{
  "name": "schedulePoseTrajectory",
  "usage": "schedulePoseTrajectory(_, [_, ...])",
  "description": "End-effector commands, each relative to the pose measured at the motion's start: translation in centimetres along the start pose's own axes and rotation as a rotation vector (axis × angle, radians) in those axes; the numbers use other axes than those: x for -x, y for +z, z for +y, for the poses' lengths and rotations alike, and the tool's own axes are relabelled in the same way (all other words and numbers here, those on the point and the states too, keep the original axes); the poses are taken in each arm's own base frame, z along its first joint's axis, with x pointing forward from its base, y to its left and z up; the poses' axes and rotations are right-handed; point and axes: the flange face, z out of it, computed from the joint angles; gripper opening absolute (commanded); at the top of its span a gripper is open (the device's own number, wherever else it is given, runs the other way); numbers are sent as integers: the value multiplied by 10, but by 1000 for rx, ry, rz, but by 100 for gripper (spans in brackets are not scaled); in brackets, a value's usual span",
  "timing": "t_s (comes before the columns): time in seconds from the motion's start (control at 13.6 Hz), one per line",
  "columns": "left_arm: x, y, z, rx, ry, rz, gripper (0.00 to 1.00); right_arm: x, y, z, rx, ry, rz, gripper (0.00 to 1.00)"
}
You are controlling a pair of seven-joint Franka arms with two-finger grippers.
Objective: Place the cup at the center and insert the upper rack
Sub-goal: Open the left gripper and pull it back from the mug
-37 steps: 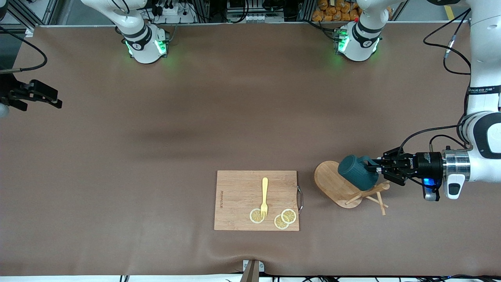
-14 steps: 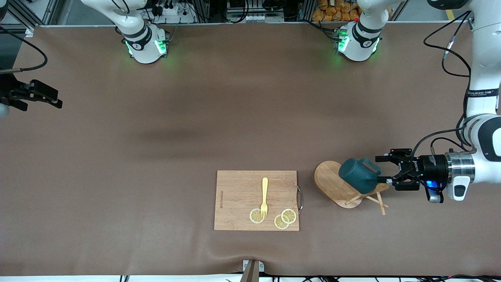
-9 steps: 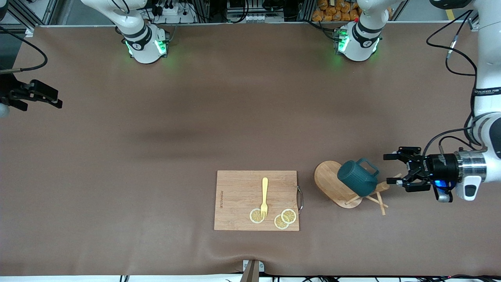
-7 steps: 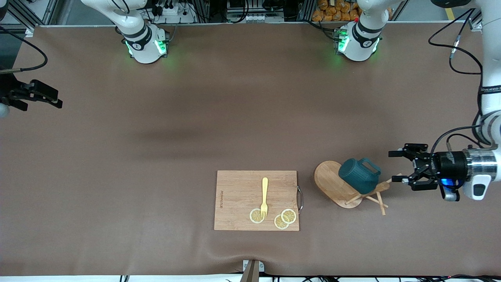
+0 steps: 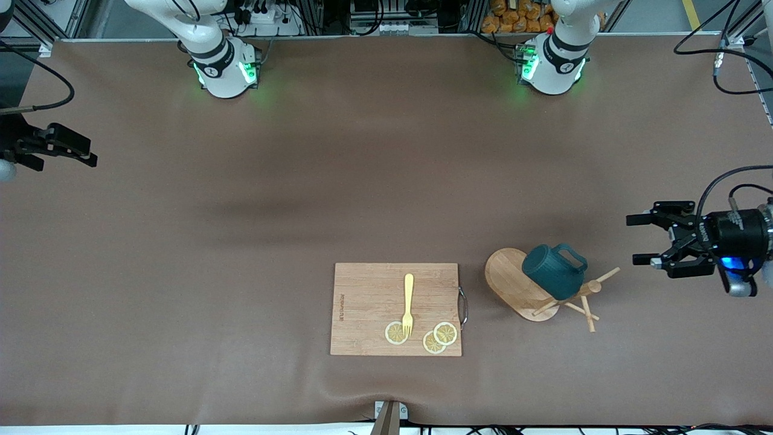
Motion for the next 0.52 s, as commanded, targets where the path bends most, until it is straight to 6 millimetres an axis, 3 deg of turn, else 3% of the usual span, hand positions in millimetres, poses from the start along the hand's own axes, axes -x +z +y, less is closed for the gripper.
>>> schedulePoseTrajectory(0.0, [32, -17, -2, -35, 14, 68, 100, 2, -2, -1, 9, 2, -9, 100])
schedulePoseTrajectory(0.44, [92, -35, 2, -153, 106, 279, 100, 7, -3, 0, 15, 6, -40, 100])
